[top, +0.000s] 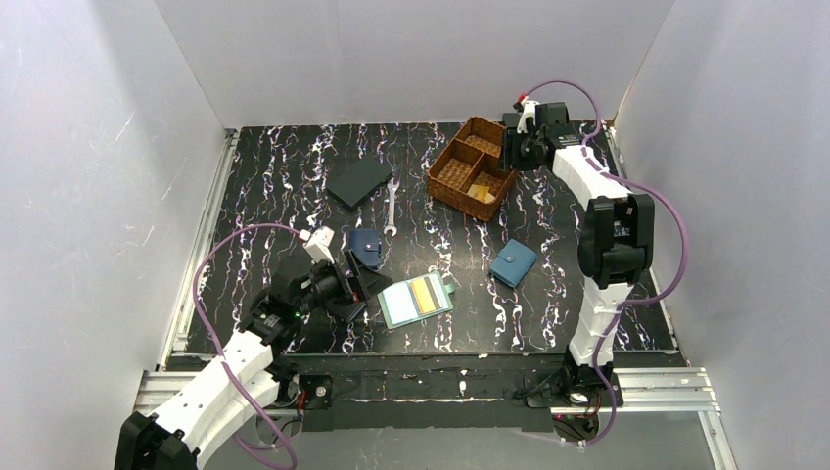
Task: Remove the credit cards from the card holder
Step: Place the credit card in the storage box.
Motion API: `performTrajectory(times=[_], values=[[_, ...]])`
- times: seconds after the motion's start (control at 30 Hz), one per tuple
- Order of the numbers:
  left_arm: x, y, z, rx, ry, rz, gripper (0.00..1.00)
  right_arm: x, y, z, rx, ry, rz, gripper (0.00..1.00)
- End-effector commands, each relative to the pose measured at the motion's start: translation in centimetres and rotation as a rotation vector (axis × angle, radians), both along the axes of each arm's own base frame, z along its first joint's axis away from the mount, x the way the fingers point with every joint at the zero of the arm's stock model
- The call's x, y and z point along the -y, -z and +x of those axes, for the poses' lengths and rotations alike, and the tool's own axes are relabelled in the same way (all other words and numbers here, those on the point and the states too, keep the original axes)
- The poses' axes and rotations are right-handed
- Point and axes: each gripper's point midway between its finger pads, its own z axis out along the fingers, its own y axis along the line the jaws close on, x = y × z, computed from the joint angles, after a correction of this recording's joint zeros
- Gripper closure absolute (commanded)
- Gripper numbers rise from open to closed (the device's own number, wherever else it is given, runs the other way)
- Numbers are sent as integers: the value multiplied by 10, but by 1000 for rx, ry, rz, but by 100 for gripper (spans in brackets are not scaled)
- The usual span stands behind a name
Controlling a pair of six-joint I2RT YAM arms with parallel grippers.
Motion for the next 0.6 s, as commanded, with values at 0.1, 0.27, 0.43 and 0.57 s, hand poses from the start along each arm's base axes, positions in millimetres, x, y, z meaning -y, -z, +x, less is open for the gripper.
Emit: performTrajectory(times=[0.1, 0.27, 0.43, 0.57], values=[[7, 0, -4, -30, 26, -58, 2, 17, -45, -6, 140, -40, -98, 43], [14, 3, -7, -66, 58, -84, 2, 4, -65, -43, 200, -202, -82, 39], [20, 4, -8, -88, 93, -98, 2, -9, -79, -90, 270, -344, -32, 37], [25, 4, -9, -109, 126, -109, 2, -26, -90, -130, 328, -477, 54, 34]])
